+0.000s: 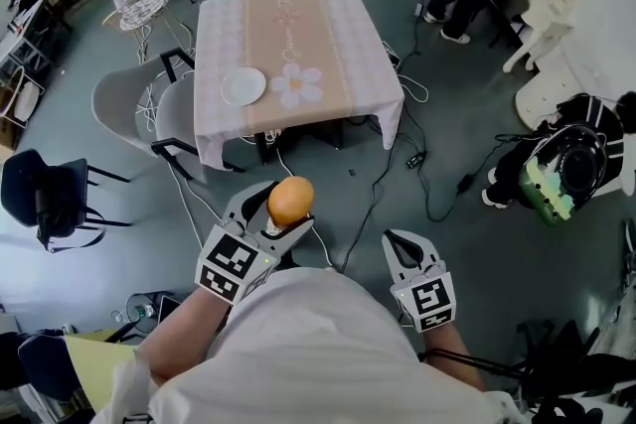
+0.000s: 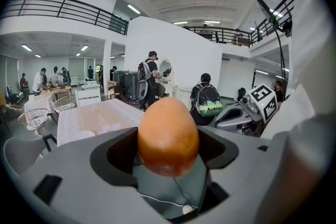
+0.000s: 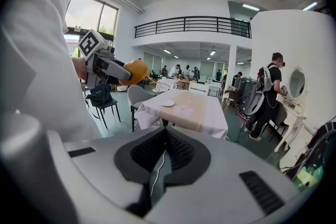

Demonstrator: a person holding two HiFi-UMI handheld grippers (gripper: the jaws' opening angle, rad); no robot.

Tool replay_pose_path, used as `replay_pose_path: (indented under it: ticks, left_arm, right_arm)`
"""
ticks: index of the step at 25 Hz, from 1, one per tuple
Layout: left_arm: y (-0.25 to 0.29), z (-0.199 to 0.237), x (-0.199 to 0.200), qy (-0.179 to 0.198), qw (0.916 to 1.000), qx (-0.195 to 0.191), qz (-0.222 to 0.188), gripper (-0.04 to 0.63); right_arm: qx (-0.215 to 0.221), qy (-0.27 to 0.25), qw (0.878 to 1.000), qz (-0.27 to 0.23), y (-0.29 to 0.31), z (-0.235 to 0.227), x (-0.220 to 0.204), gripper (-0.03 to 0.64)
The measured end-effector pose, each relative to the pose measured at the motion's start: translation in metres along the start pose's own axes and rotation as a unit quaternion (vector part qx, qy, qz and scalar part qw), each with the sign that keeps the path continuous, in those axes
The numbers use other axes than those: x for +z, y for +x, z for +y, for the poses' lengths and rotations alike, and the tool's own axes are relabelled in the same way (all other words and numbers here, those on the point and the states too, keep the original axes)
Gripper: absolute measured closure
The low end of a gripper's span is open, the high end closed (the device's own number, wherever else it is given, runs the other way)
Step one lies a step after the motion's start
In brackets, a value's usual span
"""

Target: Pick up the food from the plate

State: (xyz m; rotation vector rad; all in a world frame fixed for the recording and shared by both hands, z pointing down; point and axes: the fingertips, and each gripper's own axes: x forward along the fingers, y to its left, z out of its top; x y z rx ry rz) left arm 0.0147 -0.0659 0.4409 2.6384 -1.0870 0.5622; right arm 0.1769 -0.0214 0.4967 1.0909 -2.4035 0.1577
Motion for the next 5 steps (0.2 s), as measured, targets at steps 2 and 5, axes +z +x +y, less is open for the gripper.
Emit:
replay_pose_path:
  ticks: [2,5]
  left_arm:
    - [0.0022,0.0023,0.0002,-0.001,1.0000,-0.001,-0.001,0.238]
    - [0.0050,0.0062,0.0005,-0.001,1.0000,-0.001,-0.003,0.238]
  right_arm:
    - [0.001,0.001,1.000,0.001,0.0025,-0.0003,0.0000,0.604]
    - [0.001,0.000,1.000,0.002,0.0068,-0.0018,0.0006,0.604]
